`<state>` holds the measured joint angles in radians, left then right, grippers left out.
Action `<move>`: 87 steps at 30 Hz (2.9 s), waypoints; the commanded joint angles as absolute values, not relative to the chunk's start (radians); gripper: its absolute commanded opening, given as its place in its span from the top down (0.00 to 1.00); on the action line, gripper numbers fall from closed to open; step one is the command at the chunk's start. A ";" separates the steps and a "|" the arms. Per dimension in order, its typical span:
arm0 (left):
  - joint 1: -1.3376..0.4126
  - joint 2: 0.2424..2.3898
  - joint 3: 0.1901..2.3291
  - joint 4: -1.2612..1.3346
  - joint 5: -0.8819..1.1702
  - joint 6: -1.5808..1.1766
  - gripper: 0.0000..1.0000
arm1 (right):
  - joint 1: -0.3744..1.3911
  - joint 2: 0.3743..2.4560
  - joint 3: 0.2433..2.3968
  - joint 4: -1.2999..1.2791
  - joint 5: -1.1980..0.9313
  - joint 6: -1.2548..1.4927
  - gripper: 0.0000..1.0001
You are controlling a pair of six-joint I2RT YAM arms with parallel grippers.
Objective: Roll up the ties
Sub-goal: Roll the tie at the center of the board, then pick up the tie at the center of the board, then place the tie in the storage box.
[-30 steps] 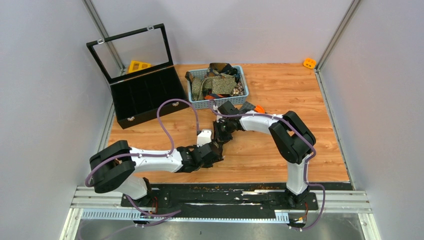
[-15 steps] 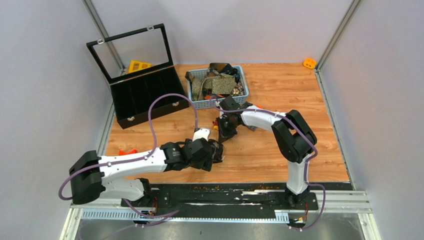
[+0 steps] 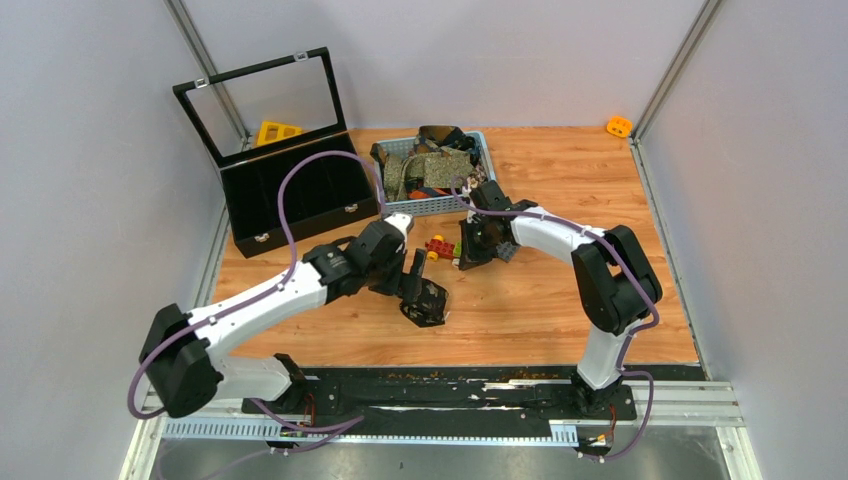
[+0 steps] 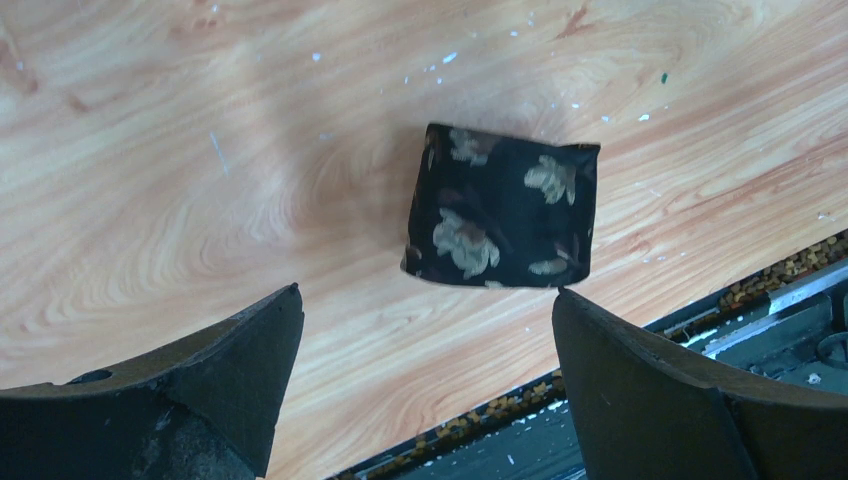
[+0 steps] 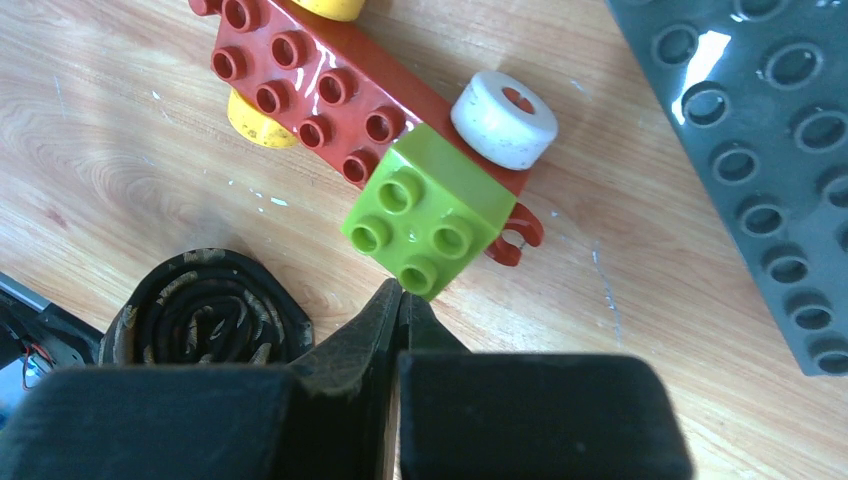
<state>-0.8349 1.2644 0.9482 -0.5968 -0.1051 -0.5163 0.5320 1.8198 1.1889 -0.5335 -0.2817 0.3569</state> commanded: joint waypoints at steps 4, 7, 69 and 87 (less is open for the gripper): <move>-0.799 1.463 1.080 -0.606 0.018 -0.403 0.00 | 0.519 1.786 1.153 -0.460 -0.301 0.355 1.00; -0.798 1.523 1.101 -0.615 0.025 -0.389 0.00 | 0.516 1.789 1.145 -0.451 -0.311 0.357 1.00; -0.155 1.311 1.288 -0.615 -0.403 -0.452 1.00 | 0.492 1.813 1.092 -0.375 -0.370 0.394 1.00; 0.138 1.691 1.455 -0.260 -0.436 -0.493 1.00 | 0.495 1.817 1.065 -0.324 -0.425 0.424 1.00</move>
